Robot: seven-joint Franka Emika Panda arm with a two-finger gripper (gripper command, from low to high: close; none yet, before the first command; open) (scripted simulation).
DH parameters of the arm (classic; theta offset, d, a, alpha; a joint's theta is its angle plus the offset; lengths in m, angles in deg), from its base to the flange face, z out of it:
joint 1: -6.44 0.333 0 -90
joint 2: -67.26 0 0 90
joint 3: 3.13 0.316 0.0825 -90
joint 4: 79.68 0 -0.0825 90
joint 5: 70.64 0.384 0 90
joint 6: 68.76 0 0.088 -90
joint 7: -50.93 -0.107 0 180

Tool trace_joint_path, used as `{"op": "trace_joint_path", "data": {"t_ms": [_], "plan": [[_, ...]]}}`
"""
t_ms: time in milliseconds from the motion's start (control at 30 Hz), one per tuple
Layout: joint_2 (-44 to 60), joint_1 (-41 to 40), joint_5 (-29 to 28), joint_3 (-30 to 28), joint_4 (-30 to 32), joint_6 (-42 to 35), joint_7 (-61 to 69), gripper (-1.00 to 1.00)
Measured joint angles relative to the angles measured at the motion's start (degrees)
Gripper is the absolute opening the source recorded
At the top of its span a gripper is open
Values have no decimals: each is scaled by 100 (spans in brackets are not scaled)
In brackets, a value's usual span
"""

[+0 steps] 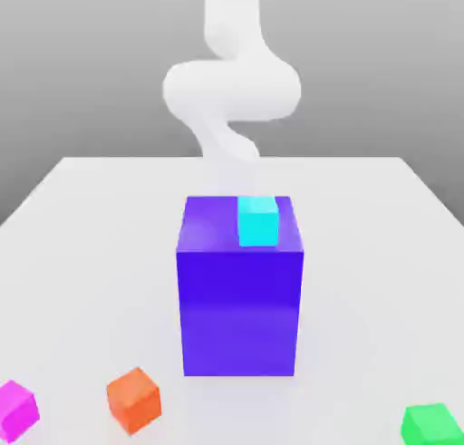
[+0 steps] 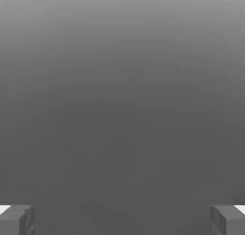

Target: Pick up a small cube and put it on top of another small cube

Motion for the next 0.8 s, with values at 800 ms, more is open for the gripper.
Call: {"op": "trace_joint_path", "data": {"t_ms": [800], "plan": [[5011, -835, 1298, -1423, -281, 1254, 986, 0]]}}
